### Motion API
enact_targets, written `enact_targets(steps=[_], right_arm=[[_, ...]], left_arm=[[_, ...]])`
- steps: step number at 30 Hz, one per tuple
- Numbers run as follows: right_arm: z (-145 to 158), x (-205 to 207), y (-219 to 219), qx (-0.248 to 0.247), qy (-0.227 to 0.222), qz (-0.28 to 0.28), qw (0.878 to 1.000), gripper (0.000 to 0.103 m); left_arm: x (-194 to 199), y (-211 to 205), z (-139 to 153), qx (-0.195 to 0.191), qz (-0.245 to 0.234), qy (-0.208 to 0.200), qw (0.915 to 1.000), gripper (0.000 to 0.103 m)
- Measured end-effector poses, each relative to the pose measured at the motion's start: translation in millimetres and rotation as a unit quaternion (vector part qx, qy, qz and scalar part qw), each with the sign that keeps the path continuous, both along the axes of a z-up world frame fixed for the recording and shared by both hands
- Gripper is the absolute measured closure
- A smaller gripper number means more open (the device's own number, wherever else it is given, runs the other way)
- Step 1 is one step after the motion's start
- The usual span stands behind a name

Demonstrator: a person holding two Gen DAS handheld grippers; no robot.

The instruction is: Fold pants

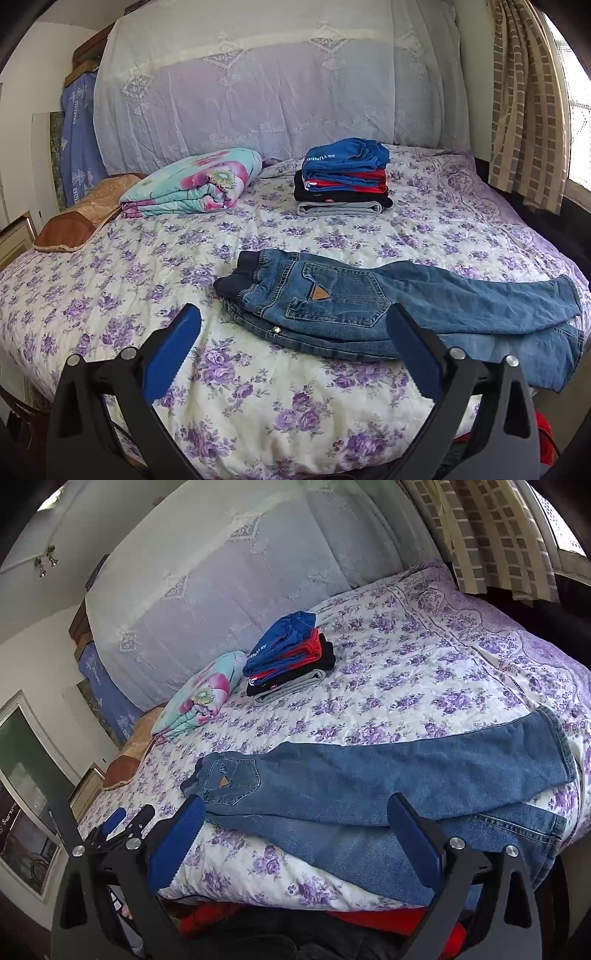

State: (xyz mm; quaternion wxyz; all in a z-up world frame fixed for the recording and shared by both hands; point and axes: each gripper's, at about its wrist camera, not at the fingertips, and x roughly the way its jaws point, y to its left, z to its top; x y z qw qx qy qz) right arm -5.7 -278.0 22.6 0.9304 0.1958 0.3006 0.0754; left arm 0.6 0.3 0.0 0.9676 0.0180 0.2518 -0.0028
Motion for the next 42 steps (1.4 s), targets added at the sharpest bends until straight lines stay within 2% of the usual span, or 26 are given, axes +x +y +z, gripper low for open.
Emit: enact_targets(steps=[12, 42], right_arm=[[9, -11, 1, 0.005, -0.023, 0.001, 1.000, 0.004], [9, -11, 6, 0.007, -0.024, 0.006, 1.000, 0.004]], left_arm=[[-4, 6, 2, 0.004, 0.001, -0.011, 0.9999, 0.005], [-8, 10, 4, 0.003, 0.004, -0.016, 0.9999, 0.005]])
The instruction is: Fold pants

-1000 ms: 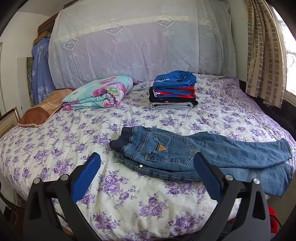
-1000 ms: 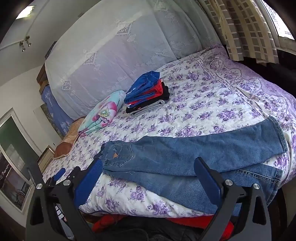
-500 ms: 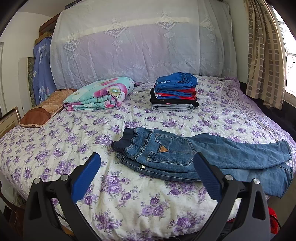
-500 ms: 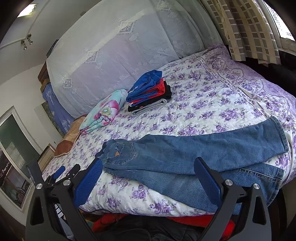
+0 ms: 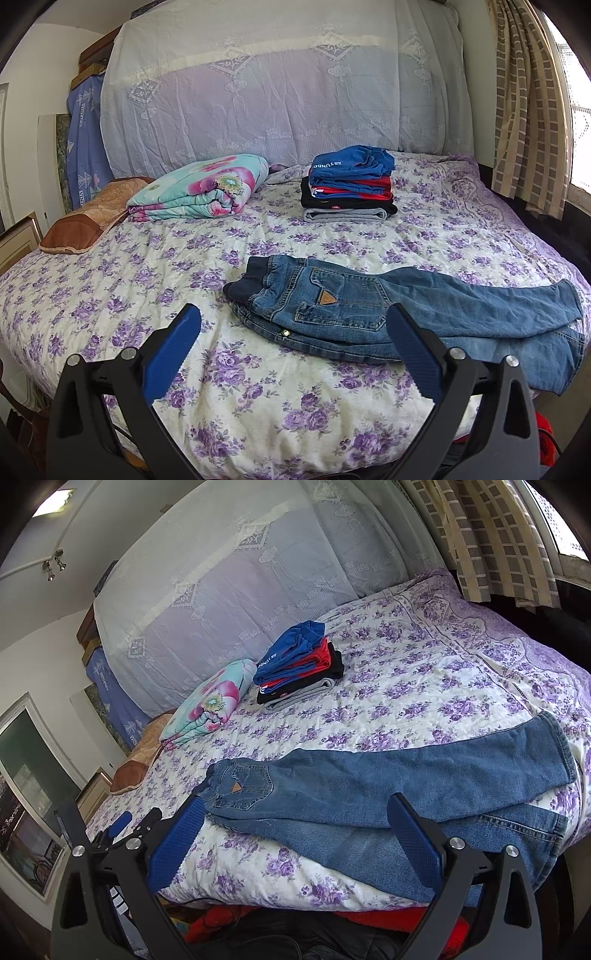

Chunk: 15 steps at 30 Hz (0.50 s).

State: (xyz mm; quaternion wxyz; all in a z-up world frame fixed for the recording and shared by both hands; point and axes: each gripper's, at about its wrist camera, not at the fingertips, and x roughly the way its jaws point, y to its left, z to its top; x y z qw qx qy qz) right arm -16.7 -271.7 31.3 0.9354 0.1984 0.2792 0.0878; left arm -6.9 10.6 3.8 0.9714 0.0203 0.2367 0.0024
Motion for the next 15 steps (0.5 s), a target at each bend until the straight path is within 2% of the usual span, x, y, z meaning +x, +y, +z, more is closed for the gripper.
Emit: enact_targets(steps=[15], right_arm=[[2.1, -1.2, 1.2, 0.000, -0.002, -0.001, 1.000, 0.004]], left_arm=[[-0.4, -0.4, -0.1, 0.000, 0.000, -0.001, 1.0000, 0.005]])
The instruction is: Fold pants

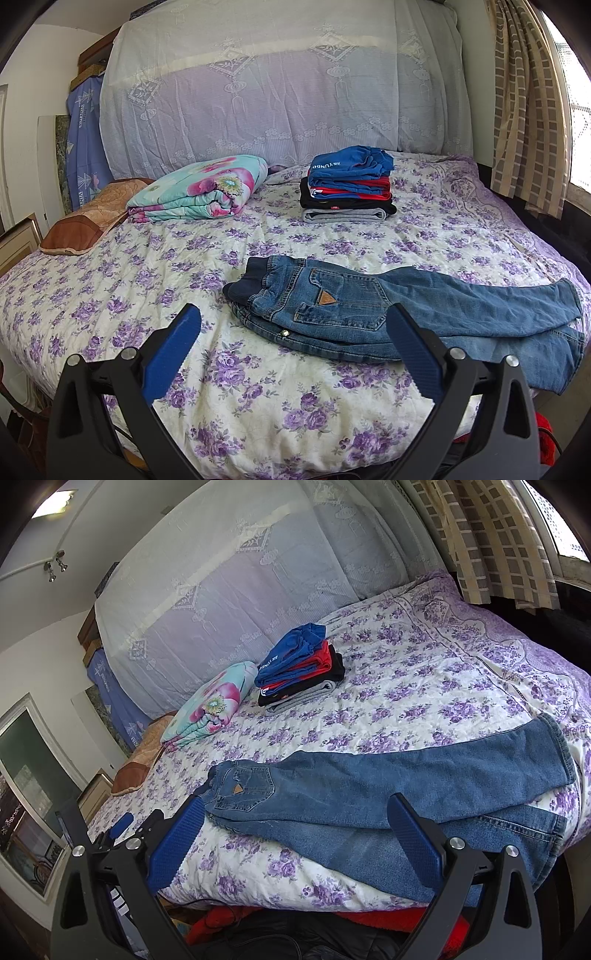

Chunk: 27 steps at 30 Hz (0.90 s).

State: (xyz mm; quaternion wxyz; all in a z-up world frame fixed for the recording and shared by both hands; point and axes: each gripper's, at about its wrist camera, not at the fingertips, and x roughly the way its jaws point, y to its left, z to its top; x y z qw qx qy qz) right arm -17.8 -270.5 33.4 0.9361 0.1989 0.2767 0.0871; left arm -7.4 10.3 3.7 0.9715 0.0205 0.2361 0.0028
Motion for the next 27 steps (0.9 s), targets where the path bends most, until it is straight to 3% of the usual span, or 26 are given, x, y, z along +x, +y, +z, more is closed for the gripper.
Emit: enact_targets(steps=[27], right_arm=[[4.4, -1.9, 2.4, -0.002, -0.003, 0.001, 1.000, 0.004]], left_arm=[[-0.6, -0.5, -0.3, 0.001, 0.000, -0.001, 1.0000, 0.005]])
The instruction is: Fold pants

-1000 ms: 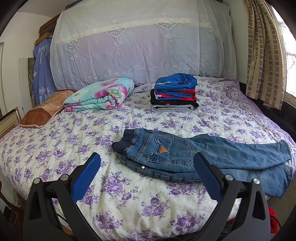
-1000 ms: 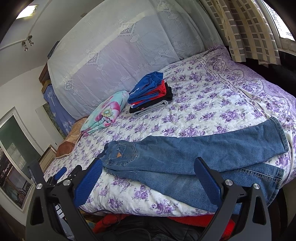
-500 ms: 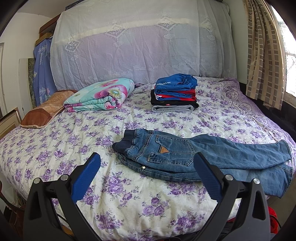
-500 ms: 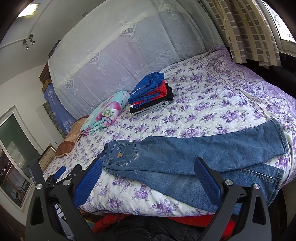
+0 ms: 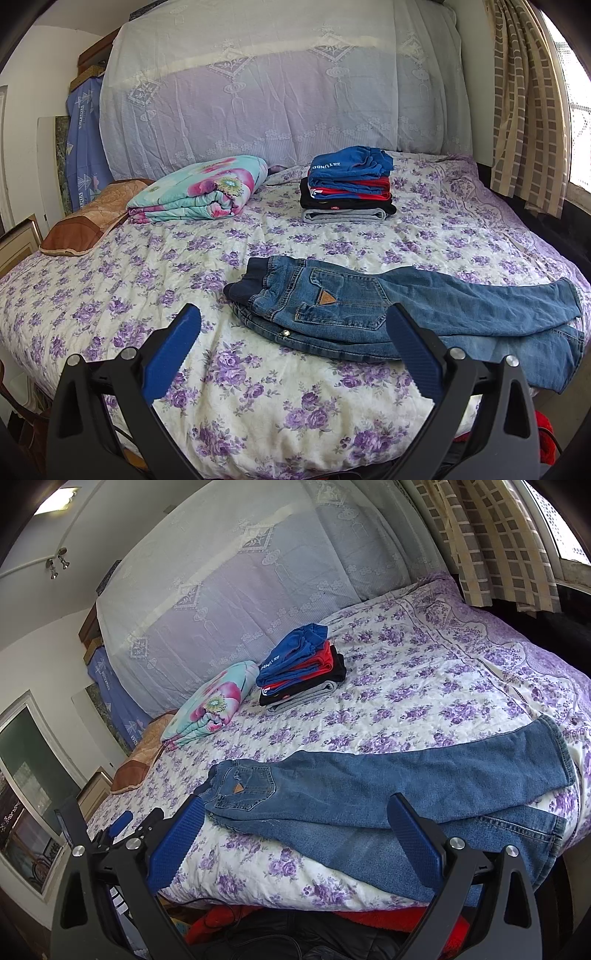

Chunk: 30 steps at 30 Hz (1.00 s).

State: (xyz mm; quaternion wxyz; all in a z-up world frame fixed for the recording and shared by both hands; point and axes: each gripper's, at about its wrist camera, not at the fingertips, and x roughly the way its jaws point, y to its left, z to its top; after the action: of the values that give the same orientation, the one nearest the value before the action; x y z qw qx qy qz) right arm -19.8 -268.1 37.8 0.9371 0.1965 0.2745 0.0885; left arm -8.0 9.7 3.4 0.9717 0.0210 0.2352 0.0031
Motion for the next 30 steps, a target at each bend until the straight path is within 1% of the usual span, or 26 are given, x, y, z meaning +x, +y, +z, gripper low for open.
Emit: enact_targets(steps=[17, 20, 23, 25, 28, 30], right_arm=[[-1, 0, 0, 0.000, 0.000, 0.000, 1.000, 0.004], [0, 1, 1, -0.002, 0.003, 0.001, 1.000, 0.004], [-4, 4, 3, -0.003, 0.015, 0.003, 1.000, 0.004], [-8, 8, 3, 0.002, 0.023, 0.005, 1.000, 0.004], [-11, 10, 2, 0.003, 0.026, 0.002, 1.000, 0.004], [-13, 12, 0, 0.005, 0.029, 0.001, 1.000, 0.004]], left_arm=[[0, 0, 3, 0.000, -0.002, 0.002, 1.0000, 0.005], [2, 0, 3, -0.006, -0.007, 0.011, 0.9999, 0.005], [15, 8, -4, -0.032, -0.027, 0.040, 0.9983, 0.005], [29, 17, -15, -0.062, -0.037, 0.071, 0.9949, 0.005], [50, 30, -37, -0.115, -0.051, 0.120, 0.9848, 0.005], [62, 36, -50, -0.146, -0.053, 0.143, 0.9775, 0.005]])
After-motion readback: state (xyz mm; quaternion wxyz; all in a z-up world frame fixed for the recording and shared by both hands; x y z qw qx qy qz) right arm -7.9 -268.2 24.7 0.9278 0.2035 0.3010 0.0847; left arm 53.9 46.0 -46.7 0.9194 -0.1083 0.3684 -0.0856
